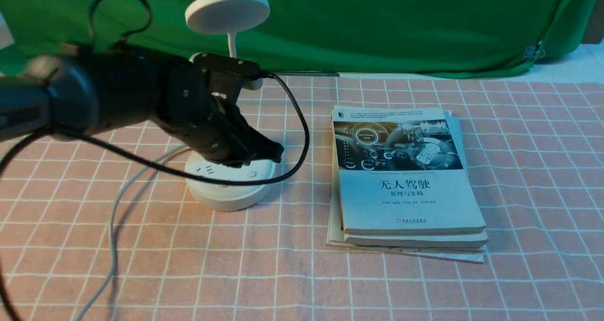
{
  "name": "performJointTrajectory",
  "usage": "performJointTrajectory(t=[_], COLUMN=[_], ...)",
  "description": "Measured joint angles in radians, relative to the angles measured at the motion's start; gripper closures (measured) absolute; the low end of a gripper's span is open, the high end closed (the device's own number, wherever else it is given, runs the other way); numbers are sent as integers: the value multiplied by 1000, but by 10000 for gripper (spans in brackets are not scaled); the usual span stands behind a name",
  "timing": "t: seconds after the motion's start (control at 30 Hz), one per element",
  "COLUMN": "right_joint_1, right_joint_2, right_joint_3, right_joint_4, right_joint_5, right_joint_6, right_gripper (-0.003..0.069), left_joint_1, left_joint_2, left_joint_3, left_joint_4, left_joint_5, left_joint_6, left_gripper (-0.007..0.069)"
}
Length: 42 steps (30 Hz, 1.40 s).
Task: Turn on the table lamp on the pink coffee tablecloth with your hand.
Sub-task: 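Press the power button on the lamp base to turn the lamp on with the left gripper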
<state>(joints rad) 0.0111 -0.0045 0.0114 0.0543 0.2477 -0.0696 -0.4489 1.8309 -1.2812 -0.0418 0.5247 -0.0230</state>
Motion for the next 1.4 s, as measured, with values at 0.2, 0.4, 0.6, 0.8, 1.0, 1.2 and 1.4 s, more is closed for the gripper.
performJointTrajectory(t=[0.2,0.4,0.6,0.8,1.0,1.2,1.4], right_joint_1=[0,0,0,0,0,0,0], right_joint_2=[0,0,0,0,0,0,0], right_joint_3=[0,0,0,0,0,0,0], right_joint_4=[0,0,0,0,0,0,0], right_joint_5=[0,0,0,0,0,0,0], right_joint_6=[0,0,0,0,0,0,0], right_gripper=[419,419,419,419,419,419,419], left_joint_1=[-2,-3,-3,-3,-3,-3,-3], left_joint_2=[144,162,162,145,159,179,177], left_joint_3=[-117,-122,-125,-125,-125,-141,-146], left_joint_4=[42,42,42,42,36,36,31], left_joint_5=[34,40,48,93,102,117,134], left_joint_6=[-18,-35,-35,-35,-36,-36,-35], left_gripper=[627,625,625,625,625,624,624])
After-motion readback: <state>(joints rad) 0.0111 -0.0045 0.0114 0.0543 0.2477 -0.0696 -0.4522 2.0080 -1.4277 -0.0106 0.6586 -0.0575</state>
